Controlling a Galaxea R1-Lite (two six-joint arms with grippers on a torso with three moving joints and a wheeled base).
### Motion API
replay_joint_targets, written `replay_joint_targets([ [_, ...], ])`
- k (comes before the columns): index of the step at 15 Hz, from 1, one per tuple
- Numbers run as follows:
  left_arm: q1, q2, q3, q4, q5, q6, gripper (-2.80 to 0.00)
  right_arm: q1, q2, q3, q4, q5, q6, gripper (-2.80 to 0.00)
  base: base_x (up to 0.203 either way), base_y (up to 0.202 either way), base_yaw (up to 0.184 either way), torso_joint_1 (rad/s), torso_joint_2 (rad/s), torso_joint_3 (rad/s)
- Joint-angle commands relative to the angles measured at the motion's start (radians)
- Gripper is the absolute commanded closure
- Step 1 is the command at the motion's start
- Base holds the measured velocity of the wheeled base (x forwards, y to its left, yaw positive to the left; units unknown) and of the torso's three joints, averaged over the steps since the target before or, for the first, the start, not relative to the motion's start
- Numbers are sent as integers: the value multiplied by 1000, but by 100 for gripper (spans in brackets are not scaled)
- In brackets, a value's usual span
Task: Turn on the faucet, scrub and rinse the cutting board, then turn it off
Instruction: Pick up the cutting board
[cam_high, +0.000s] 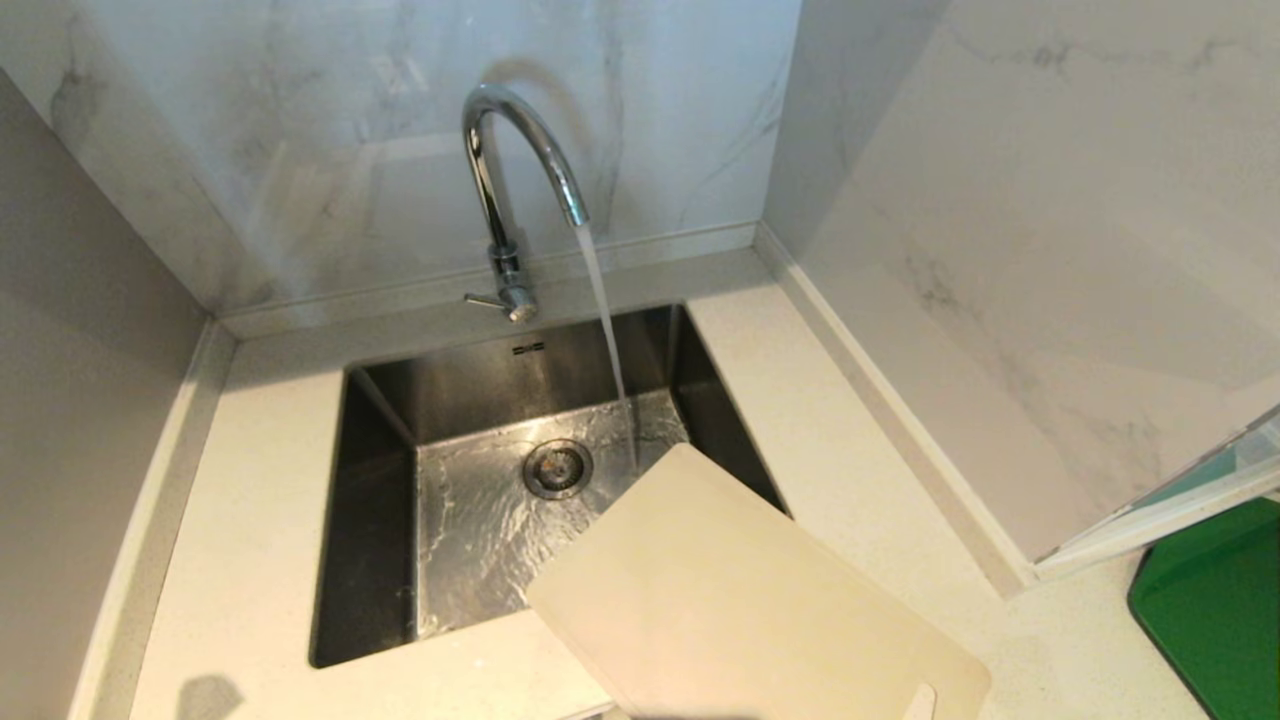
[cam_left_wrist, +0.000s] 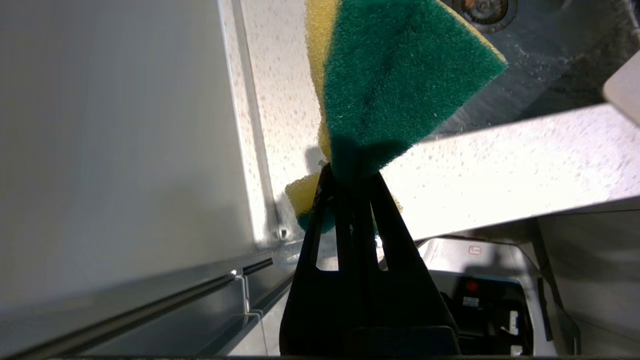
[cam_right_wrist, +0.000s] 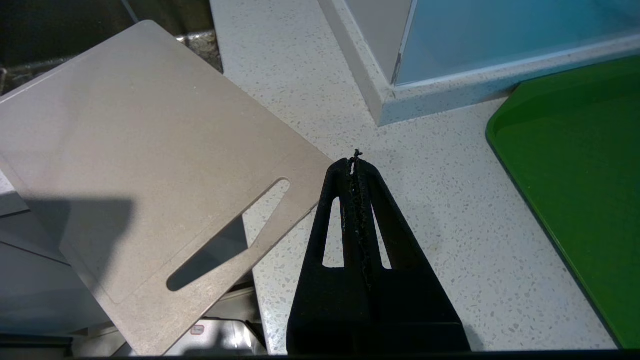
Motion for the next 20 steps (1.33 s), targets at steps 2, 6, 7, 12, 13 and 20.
replay_joint_targets([
  [2,-5,-120,140,-73,-13,16,0,0,0,2,0,0,0,0,0,0,0,0,0,0],
  [6,-130,-147,189,-92,67,17,0,0,0,2,0,0,0,0,0,0,0,0,0,0],
  [7,-128,-148,201,-106,71,16,0,0,0,2,0,0,0,0,0,0,0,0,0,0],
  [12,-136,-149,383,-373,105,121,0,0,0,2,0,0,0,0,0,0,0,0,0,0],
  [13,-137,-150,387,-380,114,132,0,0,0,2,0,0,0,0,0,0,0,0,0,0],
  [20,-206,-215,387,-367,109,124,0,0,0,2,0,0,0,0,0,0,0,0,0,0],
])
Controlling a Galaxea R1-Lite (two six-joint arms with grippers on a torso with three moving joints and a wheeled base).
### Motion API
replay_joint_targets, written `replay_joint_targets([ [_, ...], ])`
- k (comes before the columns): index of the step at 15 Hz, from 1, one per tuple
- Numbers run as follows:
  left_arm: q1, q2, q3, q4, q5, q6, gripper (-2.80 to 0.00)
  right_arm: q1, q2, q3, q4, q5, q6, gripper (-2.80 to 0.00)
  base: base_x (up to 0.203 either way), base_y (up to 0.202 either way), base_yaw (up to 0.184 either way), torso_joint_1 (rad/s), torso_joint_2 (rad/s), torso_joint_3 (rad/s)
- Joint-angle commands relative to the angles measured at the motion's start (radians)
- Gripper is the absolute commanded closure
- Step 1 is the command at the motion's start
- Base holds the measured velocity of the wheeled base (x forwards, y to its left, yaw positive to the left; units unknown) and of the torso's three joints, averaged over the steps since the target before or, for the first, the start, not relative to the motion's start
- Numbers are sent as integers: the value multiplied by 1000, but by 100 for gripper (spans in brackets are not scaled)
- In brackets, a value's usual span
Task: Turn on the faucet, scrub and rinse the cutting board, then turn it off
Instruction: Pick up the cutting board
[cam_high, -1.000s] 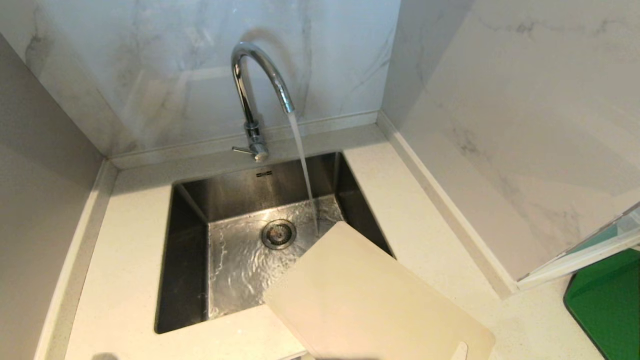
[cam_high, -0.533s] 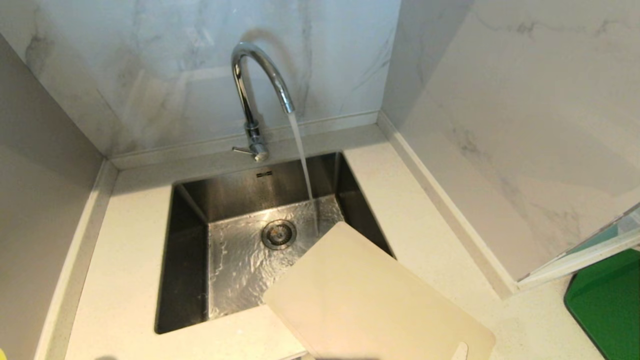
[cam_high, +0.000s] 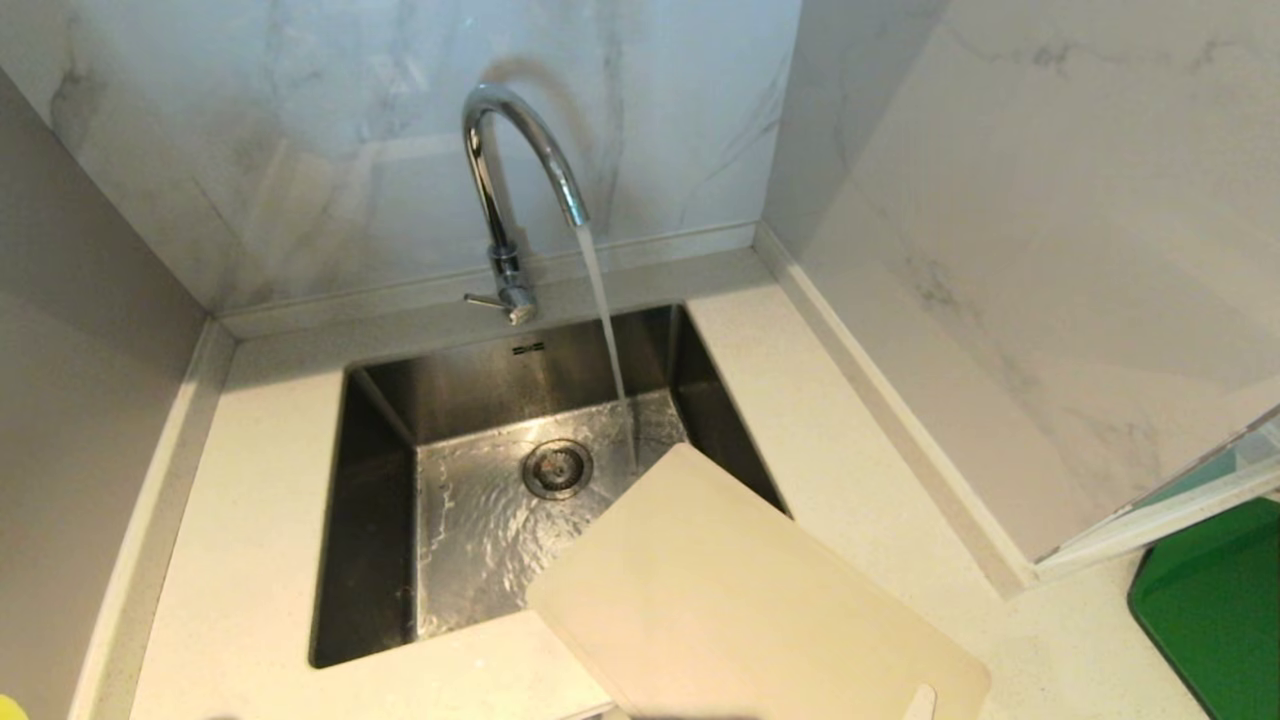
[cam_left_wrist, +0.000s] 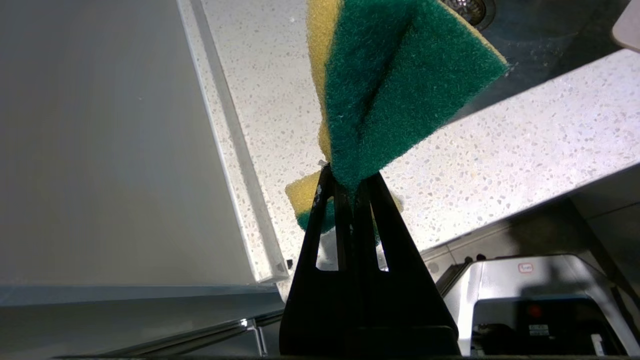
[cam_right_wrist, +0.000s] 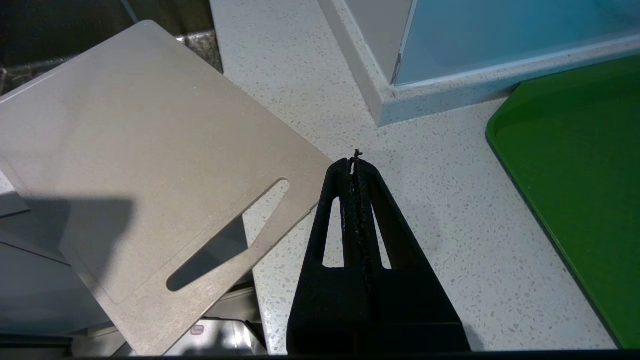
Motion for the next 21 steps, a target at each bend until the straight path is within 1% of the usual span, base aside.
replay_joint_targets([
  [1,-5,-59,4,3,-1,-4,0,0,0,2,0,1,0,0,0,0,0,0,0,0],
  [5,-21,-227,4,6,-8,-1,0,0,0,2,0,1,0,0,0,0,0,0,0,0],
  [7,-26,-248,5,18,-30,-6,0,-2,0,2,0,1,0,0,0,0,0,0,0,0],
  [8,-27,-248,5,66,-40,-6,0,0,0,2,0,2,0,0,0,0,0,0,0,0],
  [9,-28,-248,5,89,-44,-13,0,0,0,2,0,1,0,0,0,0,0,0,0,0],
  [12,-29,-248,5,80,-41,-65,0,0,0,2,0,1,0,0,0,0,0,0,0,0],
  [14,-29,-249,5,77,-38,-121,0,0,0,2,0,1,0,0,0,0,0,0,0,0],
  [16,-30,-249,5,77,-32,-135,0,0,0,2,0,1,0,0,0,0,0,0,0,0],
  [18,-31,-250,5,77,-11,-186,0,0,0,2,0,1,0,0,0,0,0,0,0,0],
  [21,-31,-250,4,77,-9,-187,0,0,0,2,0,1,0,0,0,0,0,0,0,0],
])
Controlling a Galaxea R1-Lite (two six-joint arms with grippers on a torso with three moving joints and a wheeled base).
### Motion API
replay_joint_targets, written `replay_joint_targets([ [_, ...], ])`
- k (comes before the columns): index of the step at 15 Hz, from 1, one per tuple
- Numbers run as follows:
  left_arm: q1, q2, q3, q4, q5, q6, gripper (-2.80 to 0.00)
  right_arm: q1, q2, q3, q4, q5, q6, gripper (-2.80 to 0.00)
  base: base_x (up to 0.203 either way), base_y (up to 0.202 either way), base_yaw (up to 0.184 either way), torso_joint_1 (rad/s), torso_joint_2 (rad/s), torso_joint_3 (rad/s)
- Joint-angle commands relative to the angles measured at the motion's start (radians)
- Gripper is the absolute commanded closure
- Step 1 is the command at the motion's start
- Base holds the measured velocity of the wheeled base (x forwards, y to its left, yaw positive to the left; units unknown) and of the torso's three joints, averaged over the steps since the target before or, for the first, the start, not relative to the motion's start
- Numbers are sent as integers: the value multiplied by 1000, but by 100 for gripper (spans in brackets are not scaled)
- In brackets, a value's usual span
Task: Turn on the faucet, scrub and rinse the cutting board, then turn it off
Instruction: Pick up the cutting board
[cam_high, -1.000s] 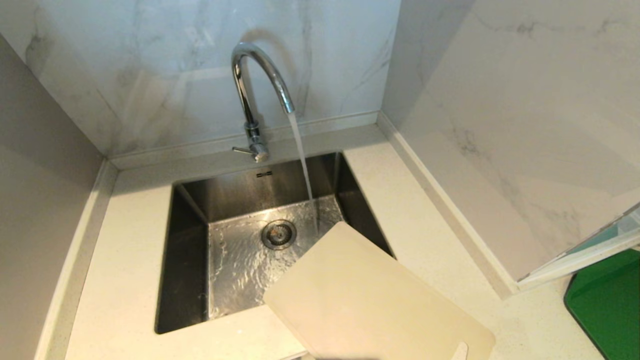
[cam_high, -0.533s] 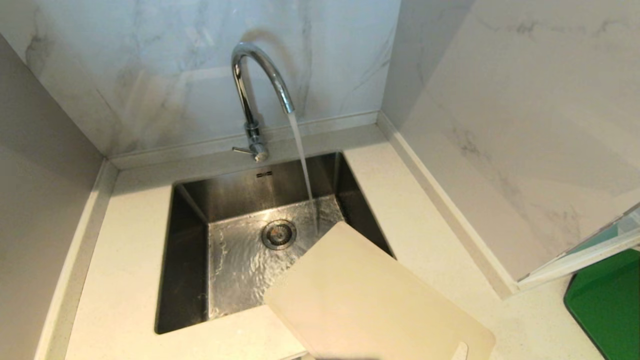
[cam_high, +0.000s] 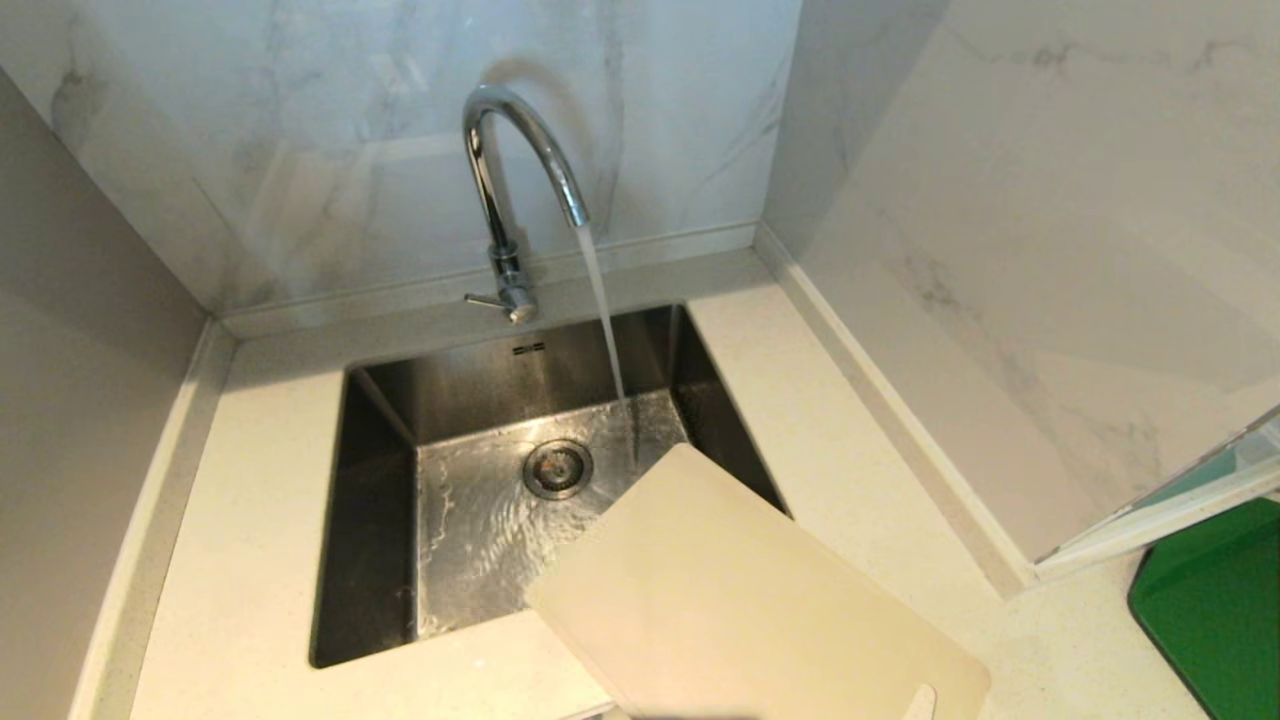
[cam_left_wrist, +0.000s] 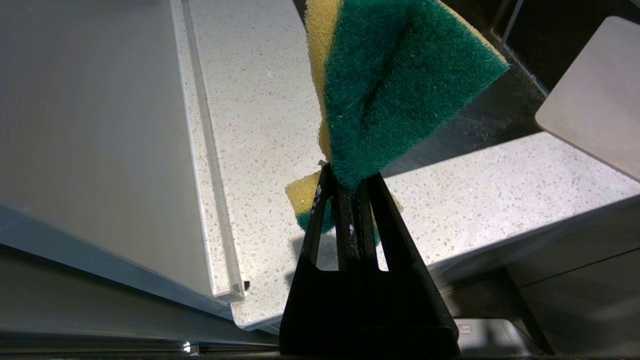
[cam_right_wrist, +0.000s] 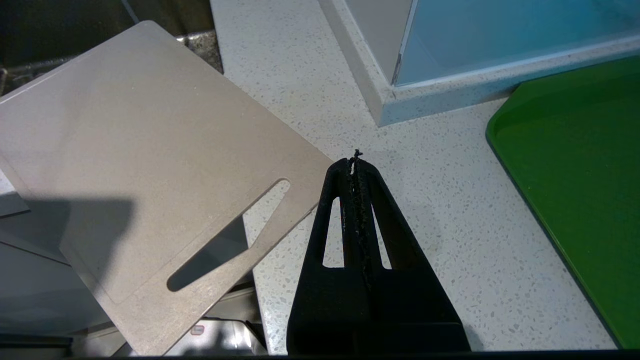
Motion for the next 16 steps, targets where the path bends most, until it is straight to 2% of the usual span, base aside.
replay_joint_targets([
  [1,-1,-3,3,-1,1,-2,0,-1,0,2,0,0,0,0,0,0,0,0,0,0],
  [16,2,0,2,-4,3,-13,0,0,0,2,0,0,0,0,0,0,0,0,0,0],
])
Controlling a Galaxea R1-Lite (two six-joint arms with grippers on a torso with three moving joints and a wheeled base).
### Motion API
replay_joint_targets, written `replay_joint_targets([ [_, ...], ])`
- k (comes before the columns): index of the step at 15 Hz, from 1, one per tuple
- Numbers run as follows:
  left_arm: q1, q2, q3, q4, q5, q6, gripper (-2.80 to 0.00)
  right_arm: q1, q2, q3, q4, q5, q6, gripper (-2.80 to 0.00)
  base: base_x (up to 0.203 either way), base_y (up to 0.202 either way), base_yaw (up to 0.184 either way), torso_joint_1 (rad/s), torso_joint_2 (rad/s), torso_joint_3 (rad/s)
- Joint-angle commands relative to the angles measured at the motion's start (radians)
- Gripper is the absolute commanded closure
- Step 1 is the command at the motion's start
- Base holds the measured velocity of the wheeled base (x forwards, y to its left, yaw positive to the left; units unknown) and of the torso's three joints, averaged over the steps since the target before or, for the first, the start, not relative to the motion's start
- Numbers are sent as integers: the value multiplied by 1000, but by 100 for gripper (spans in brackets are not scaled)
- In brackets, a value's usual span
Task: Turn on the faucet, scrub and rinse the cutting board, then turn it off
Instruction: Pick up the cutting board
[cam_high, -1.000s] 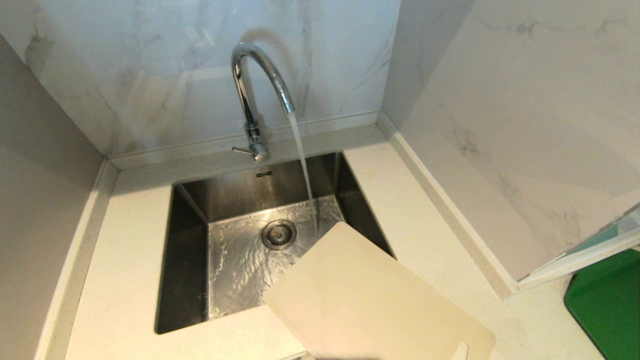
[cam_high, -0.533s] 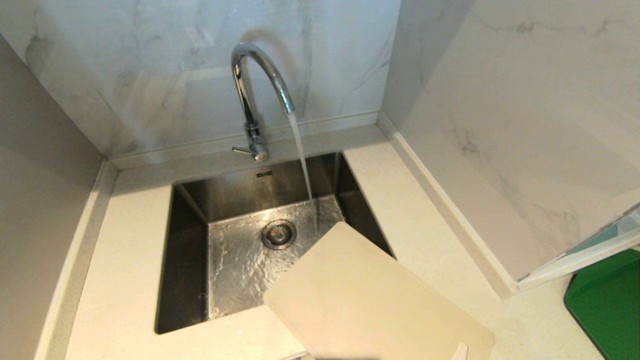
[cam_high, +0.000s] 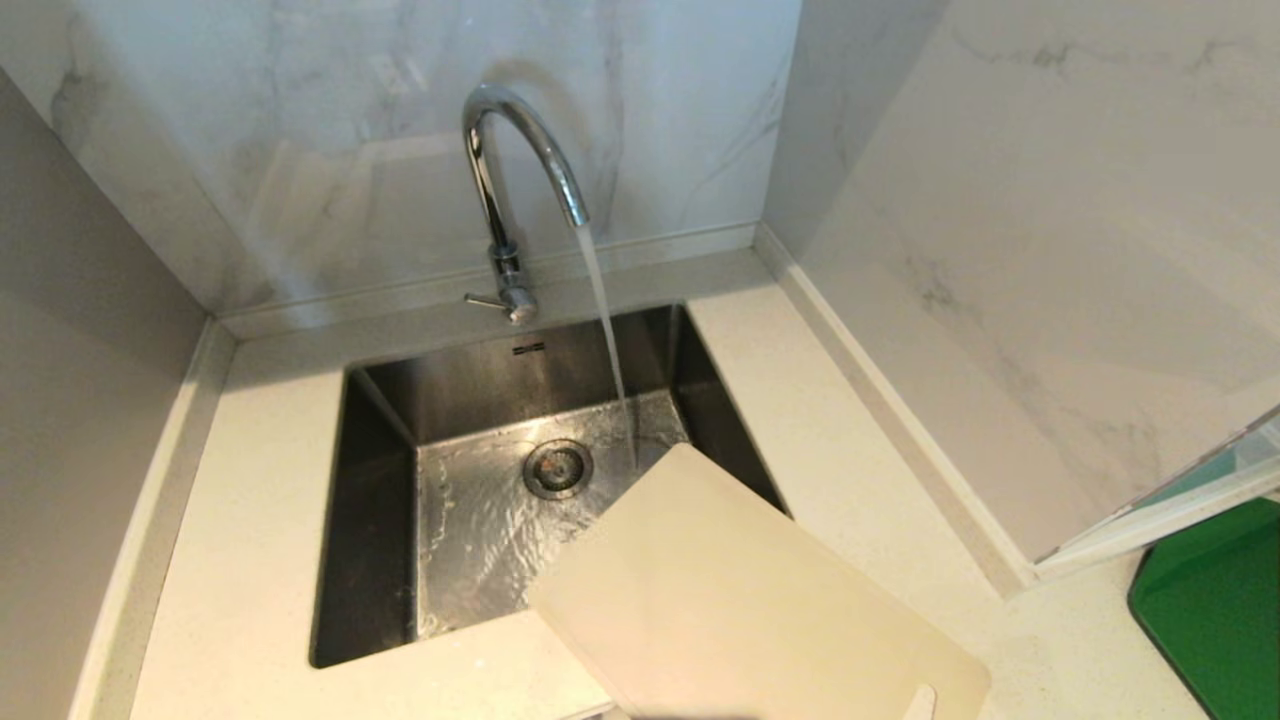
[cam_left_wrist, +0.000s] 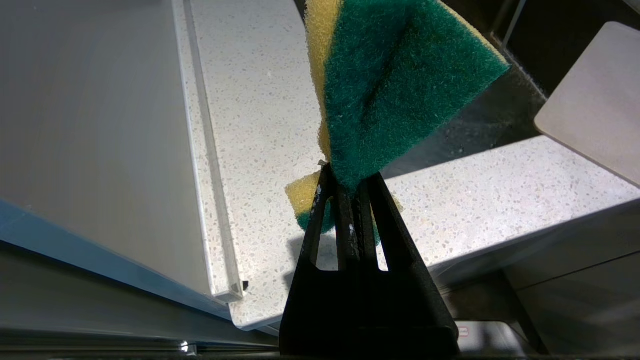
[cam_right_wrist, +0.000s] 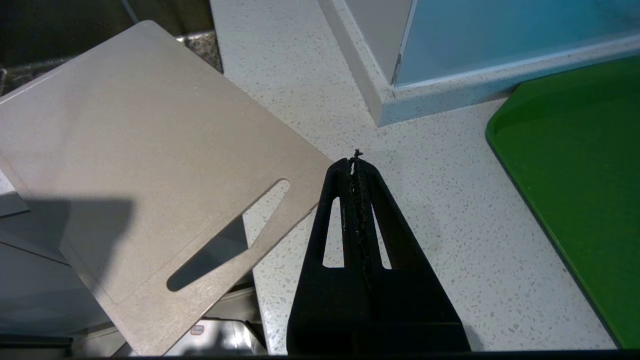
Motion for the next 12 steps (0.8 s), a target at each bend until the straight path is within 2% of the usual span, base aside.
replay_joint_targets([
  [1,0,1,2,-1,0,-1,0,0,0,2,0,0,0,0,0,0,0,0,0,0],
  [12,0,1,2,-1,0,-1,0,0,0,2,0,0,0,0,0,0,0,0,0,0],
])
